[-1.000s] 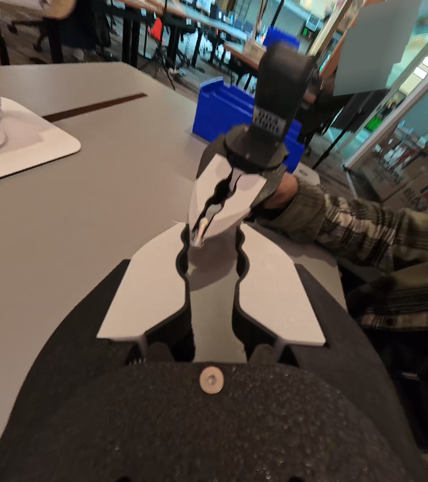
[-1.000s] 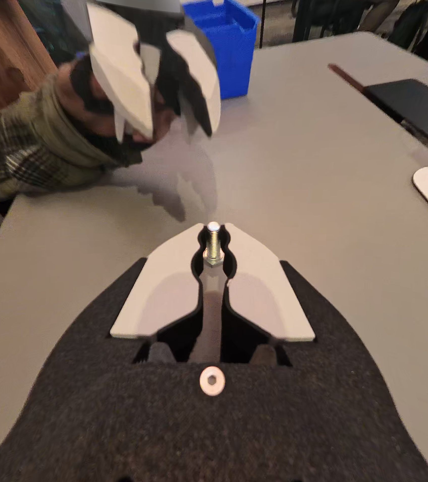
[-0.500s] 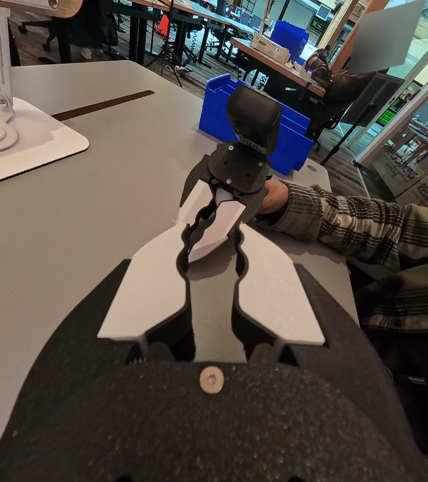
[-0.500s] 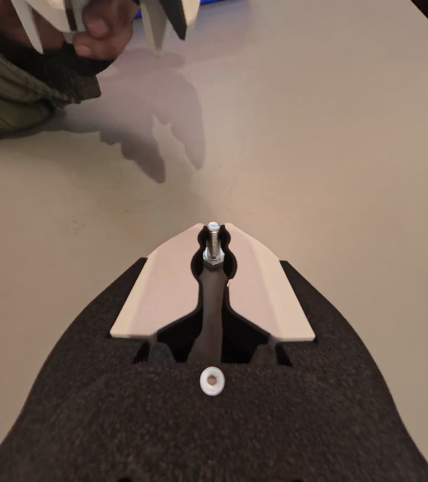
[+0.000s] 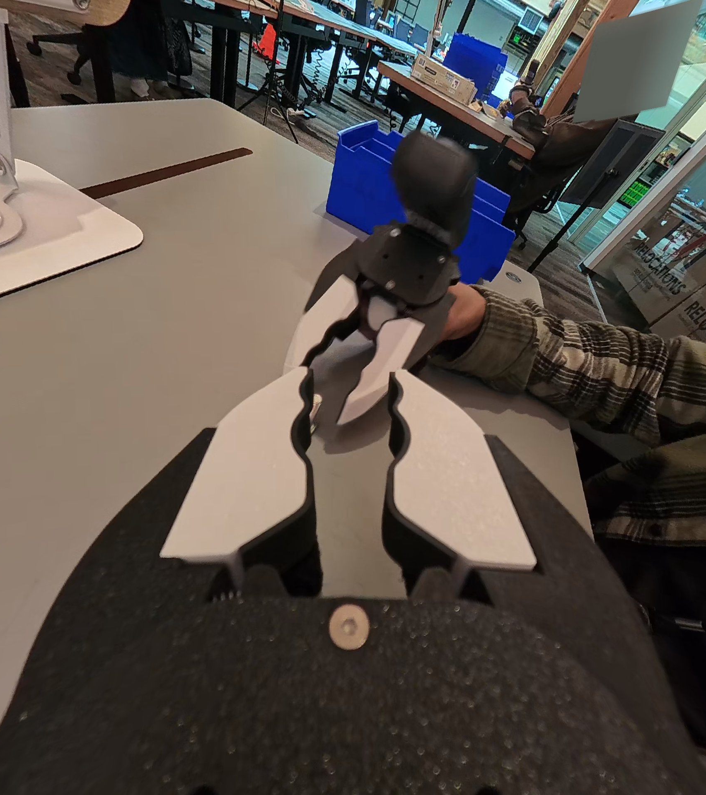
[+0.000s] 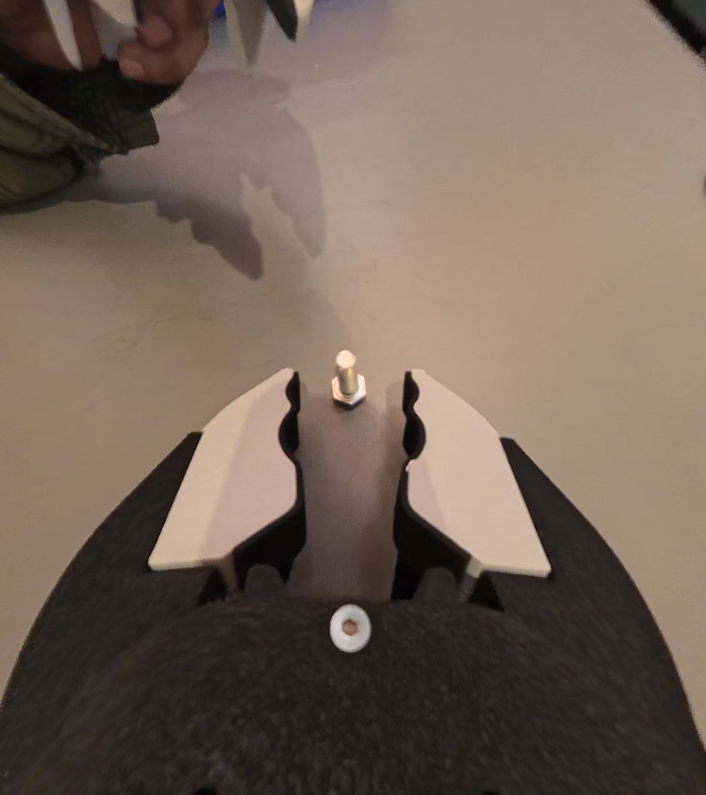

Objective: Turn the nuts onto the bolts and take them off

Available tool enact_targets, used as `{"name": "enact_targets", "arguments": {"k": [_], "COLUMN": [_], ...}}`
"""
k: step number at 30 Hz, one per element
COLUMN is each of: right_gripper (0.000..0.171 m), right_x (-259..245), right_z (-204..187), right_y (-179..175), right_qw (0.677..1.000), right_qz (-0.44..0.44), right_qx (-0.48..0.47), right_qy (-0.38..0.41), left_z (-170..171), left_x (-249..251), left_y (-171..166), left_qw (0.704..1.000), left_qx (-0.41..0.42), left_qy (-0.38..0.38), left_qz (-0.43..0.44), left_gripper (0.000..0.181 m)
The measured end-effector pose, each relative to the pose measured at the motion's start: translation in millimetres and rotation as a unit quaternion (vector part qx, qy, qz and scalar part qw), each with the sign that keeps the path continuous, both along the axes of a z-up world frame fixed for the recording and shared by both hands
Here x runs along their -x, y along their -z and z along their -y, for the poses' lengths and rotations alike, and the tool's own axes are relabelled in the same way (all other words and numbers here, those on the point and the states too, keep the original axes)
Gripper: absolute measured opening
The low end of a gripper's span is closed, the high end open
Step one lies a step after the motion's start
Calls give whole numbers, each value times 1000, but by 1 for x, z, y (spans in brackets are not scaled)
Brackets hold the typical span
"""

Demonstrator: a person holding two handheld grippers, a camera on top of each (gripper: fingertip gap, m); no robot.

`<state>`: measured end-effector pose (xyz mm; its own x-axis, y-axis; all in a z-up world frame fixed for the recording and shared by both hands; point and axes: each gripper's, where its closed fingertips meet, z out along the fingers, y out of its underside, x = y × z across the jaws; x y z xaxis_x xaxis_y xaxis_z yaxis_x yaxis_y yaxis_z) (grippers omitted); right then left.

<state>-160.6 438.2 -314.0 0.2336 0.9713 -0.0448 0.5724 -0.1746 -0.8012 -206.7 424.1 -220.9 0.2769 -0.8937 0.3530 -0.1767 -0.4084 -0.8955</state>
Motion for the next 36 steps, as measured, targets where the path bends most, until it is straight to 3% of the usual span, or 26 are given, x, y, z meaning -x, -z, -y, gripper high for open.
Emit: {"name": "enact_targets", "arguments": {"k": [1,6,11,17,21,26,31,36], "right_gripper": [47,64,67,74,73,69,65,63], "right_x": [-5,-53,-101,-123,-129,-121,-113,-109], "right_z": [1,1,-1,-4,-2,4,10,10], "right_y": [-8,-45,-67,-103,-121,-124,-124,-117], "right_qw": [1000,987,969,945,931,934,938,943], "right_qz": [-21,-123,-177,-254,-284,-279,-267,-259], "right_qx": [-10,-69,-93,-79,-102,-107,-117,-110], "right_qy": [7,71,145,188,205,196,185,177], "left_z": [-1,-3,-6,16,37,60,79,83], "left_x": [0,1,0,21,88,224,335,388], "left_y": [0,1,2,-33,-53,-56,-21,34], "left_qw": [1000,1000,999,994,974,923,879,850], "left_qx": [0,-9,-41,-73,-108,-78,7,78], "left_qy": [-1,-8,-25,-77,-159,-279,-323,-296], "left_qz": [1,1,-18,-32,-118,-254,-350,-429], "left_gripper": [33,35,38,43,42,45,43,42]}}
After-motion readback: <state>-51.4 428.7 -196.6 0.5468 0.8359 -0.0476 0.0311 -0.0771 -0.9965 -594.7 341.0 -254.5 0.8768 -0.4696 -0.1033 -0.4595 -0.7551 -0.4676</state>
